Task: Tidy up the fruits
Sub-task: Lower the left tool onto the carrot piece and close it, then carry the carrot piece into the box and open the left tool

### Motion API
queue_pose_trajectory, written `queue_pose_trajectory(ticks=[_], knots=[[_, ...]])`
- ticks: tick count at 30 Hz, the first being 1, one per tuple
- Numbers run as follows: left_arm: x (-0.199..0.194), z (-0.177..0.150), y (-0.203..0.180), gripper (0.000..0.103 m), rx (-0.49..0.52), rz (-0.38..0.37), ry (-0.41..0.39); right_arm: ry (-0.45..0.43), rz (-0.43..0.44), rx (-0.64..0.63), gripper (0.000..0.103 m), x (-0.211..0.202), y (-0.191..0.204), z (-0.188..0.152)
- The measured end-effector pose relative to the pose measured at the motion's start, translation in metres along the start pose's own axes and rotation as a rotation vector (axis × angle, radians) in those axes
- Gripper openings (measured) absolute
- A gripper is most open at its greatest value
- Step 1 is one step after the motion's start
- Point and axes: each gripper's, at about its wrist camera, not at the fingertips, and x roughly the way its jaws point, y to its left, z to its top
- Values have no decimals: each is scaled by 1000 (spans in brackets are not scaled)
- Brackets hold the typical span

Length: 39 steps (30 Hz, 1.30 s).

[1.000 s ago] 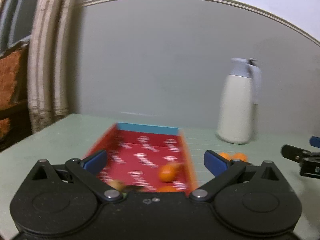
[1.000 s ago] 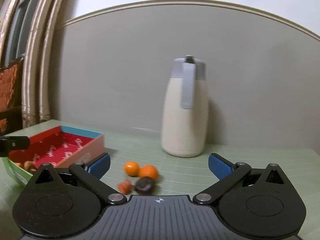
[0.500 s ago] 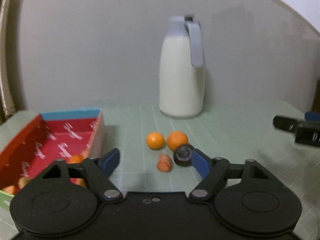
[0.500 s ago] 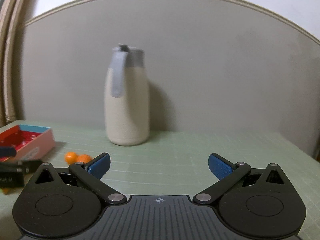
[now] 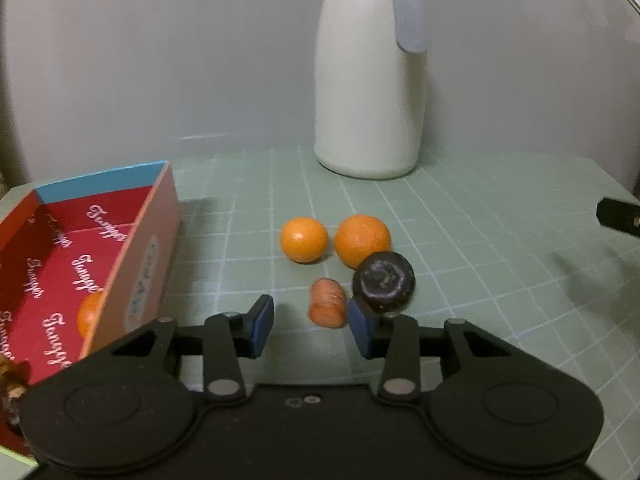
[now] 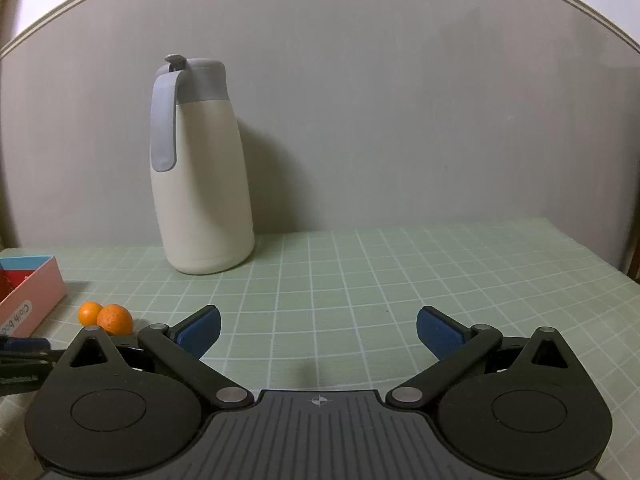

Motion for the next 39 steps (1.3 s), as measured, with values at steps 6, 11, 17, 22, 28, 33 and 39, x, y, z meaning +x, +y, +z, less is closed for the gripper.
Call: queue_pose_trajectory(ticks=[6,11,17,22,28,33,39], knots=[[7,0,-4,18,14,-5,3,-3,3,-8,103,-4,0,0],[0,-1,-6,12,17,-2,-16,-1,-2,0,103,-5,0,0],[-21,0,-1,11,15,2,-83,3,7,-3,103,-5,6,0],[-40,0,9,11,-1,13,-128,9,12,-21,103,-4,16,-2],[-67,1,31,11,-37,41,-203,11,34,-52,103,-5,36,-4],[-87,-2,61,11,-79,101,-247,13,61,-63,103,-4,54,-5],[-108,-16,104,11,-140,188,-243,16,104,-89,103,-3,81,-6]])
